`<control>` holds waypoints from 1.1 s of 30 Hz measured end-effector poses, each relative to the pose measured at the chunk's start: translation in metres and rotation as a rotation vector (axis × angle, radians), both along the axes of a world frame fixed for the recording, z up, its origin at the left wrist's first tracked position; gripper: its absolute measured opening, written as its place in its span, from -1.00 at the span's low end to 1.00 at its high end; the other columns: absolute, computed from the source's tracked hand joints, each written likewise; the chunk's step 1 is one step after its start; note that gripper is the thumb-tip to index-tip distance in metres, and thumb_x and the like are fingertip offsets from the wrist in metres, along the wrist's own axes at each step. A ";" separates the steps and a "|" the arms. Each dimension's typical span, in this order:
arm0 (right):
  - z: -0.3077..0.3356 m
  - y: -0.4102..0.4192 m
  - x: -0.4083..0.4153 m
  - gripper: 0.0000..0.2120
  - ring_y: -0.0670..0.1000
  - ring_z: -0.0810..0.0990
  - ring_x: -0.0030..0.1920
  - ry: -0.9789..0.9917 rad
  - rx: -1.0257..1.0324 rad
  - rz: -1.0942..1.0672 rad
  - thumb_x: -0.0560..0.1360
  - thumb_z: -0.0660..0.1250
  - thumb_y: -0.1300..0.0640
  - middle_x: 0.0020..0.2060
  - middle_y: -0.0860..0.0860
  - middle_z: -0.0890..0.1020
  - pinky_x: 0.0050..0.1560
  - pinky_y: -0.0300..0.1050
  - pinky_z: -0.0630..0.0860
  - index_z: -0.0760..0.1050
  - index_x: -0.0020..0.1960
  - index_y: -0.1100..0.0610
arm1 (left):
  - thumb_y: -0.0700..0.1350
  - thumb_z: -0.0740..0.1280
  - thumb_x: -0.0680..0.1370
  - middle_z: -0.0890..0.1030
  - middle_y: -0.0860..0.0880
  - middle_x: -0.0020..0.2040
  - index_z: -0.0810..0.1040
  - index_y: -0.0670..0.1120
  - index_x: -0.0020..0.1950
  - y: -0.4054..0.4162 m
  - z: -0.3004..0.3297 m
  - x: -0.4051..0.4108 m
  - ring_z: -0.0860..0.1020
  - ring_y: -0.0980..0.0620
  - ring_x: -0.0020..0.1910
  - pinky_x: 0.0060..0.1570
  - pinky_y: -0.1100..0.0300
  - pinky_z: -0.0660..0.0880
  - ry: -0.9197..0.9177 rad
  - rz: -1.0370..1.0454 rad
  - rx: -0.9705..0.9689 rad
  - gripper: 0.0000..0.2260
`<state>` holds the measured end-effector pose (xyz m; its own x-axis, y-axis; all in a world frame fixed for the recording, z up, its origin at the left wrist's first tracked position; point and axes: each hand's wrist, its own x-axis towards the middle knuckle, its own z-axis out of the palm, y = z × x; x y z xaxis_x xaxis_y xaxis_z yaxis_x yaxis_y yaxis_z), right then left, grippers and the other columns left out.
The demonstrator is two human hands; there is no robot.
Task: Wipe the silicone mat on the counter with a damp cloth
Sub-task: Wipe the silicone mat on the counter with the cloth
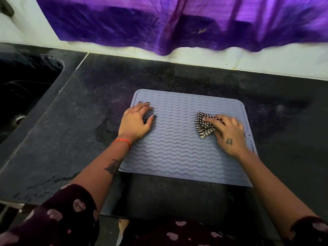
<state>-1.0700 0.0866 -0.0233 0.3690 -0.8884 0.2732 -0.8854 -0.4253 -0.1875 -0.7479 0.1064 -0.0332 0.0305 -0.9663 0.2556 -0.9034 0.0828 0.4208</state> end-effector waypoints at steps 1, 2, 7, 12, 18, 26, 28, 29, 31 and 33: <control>0.003 -0.005 -0.002 -0.51 0.18 0.45 0.11 -0.027 0.025 0.008 0.45 0.32 0.26 0.17 0.04 0.52 0.04 0.09 0.32 0.43 0.28 -0.15 | 0.12 0.19 0.49 0.50 -0.02 0.32 0.53 -0.05 0.24 0.000 0.000 0.000 0.41 -0.04 0.34 0.33 0.01 0.31 -0.004 -0.002 -0.002 -0.59; 0.007 -0.011 -0.002 -0.51 0.18 0.44 0.13 -0.055 0.030 -0.005 0.45 0.31 0.27 0.18 0.04 0.51 0.05 0.09 0.31 0.44 0.29 -0.15 | 0.12 0.19 0.49 0.50 -0.01 0.32 0.53 -0.05 0.24 0.000 0.000 0.000 0.42 -0.04 0.33 0.32 0.01 0.32 -0.006 -0.004 -0.003 -0.59; 0.002 -0.022 0.013 -0.54 0.19 0.40 0.17 0.011 0.010 -0.101 0.50 0.27 0.20 0.24 0.07 0.46 0.10 0.09 0.26 0.38 0.33 -0.15 | 0.12 0.20 0.50 0.49 0.00 0.32 0.53 -0.04 0.24 0.000 0.000 -0.001 0.41 -0.03 0.33 0.32 0.03 0.31 -0.005 -0.003 0.008 -0.60; 0.007 -0.038 0.005 -0.52 0.16 0.39 0.20 -0.006 0.101 -0.012 0.49 0.27 0.23 0.22 0.03 0.47 0.14 0.08 0.25 0.40 0.32 -0.18 | 0.12 0.19 0.50 0.50 0.00 0.32 0.53 -0.04 0.23 -0.001 0.000 0.000 0.41 -0.02 0.34 0.31 -0.01 0.32 -0.004 -0.006 0.000 -0.60; 0.006 -0.043 0.013 -0.53 0.20 0.36 0.23 0.013 0.039 -0.155 0.50 0.24 0.19 0.27 0.09 0.43 0.19 0.14 0.23 0.36 0.35 -0.14 | 0.13 0.19 0.50 0.49 0.01 0.32 0.52 -0.04 0.24 0.000 0.001 -0.001 0.40 -0.02 0.34 0.32 0.02 0.30 -0.010 -0.005 0.005 -0.60; 0.017 -0.068 0.003 -0.55 0.20 0.38 0.20 -0.039 0.001 -0.120 0.48 0.25 0.24 0.25 0.05 0.47 0.17 0.11 0.24 0.43 0.30 -0.13 | 0.15 0.16 0.49 0.51 0.01 0.30 0.54 -0.04 0.21 -0.002 0.000 0.000 0.43 -0.01 0.32 0.29 0.01 0.35 0.000 -0.013 -0.020 -0.59; 0.010 -0.067 0.011 -0.56 0.21 0.36 0.22 -0.002 0.029 -0.183 0.50 0.22 0.20 0.27 0.07 0.44 0.20 0.15 0.21 0.39 0.33 -0.13 | 0.15 0.16 0.49 0.52 0.00 0.30 0.54 -0.04 0.21 -0.002 0.000 0.001 0.43 -0.01 0.32 0.29 -0.01 0.36 0.006 -0.017 -0.022 -0.58; 0.006 -0.065 0.014 -0.56 0.21 0.35 0.23 0.025 0.044 -0.199 0.51 0.21 0.18 0.28 0.08 0.43 0.20 0.16 0.21 0.37 0.34 -0.12 | 0.15 0.16 0.49 0.51 0.00 0.30 0.54 -0.04 0.21 -0.002 0.000 0.001 0.43 -0.01 0.32 0.29 -0.02 0.36 0.004 -0.019 -0.021 -0.58; 0.004 -0.067 0.013 -0.56 0.22 0.35 0.23 0.059 0.052 -0.185 0.51 0.20 0.17 0.29 0.09 0.42 0.19 0.16 0.22 0.36 0.35 -0.12 | 0.15 0.16 0.49 0.51 0.01 0.30 0.54 -0.04 0.22 -0.002 0.000 0.001 0.43 -0.02 0.32 0.29 -0.02 0.36 0.000 -0.018 -0.020 -0.59; 0.010 -0.074 0.007 -0.56 0.20 0.35 0.23 0.058 0.090 -0.115 0.51 0.22 0.18 0.28 0.07 0.42 0.20 0.15 0.23 0.36 0.35 -0.13 | 0.14 0.17 0.49 0.51 0.01 0.30 0.54 -0.04 0.22 -0.002 0.000 0.001 0.44 -0.02 0.31 0.28 -0.01 0.36 0.001 -0.015 -0.019 -0.59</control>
